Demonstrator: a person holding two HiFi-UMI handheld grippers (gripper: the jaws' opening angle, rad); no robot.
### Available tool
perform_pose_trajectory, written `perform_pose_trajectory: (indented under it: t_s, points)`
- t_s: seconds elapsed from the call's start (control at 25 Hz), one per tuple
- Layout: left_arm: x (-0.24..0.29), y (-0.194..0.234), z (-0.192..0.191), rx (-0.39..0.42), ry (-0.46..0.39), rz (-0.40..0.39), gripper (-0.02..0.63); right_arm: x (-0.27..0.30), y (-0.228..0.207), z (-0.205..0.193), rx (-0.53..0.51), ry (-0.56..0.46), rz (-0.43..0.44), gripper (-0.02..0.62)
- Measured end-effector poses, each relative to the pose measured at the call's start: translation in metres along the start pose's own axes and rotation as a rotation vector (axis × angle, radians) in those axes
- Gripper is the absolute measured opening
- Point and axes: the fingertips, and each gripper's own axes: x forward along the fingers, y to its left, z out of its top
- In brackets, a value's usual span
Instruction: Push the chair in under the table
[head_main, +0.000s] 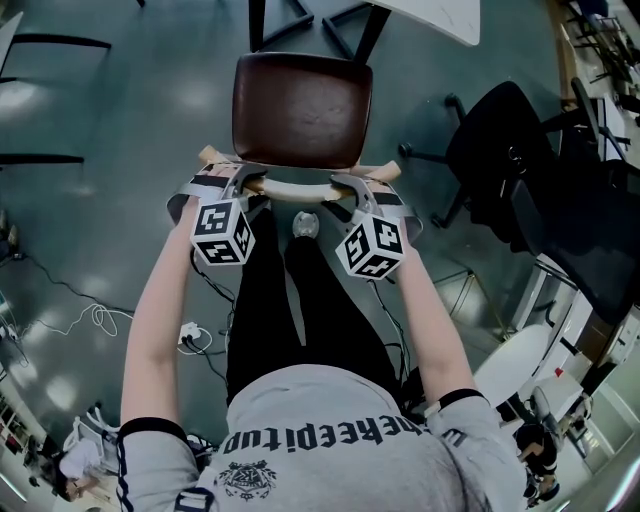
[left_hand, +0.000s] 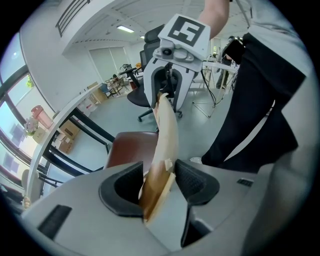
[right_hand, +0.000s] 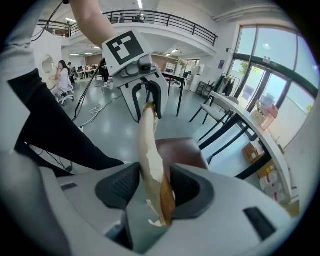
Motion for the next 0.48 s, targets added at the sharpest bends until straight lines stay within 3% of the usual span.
perform_pose_trajectory:
  t_s: [0.48]
  points:
    - [-0.006, 0.020, -0.021, 0.066, -0.016, -0.027, 0.209, 0.016, -0.008, 0.020, 0.060, 0.024, -0.046, 0.195]
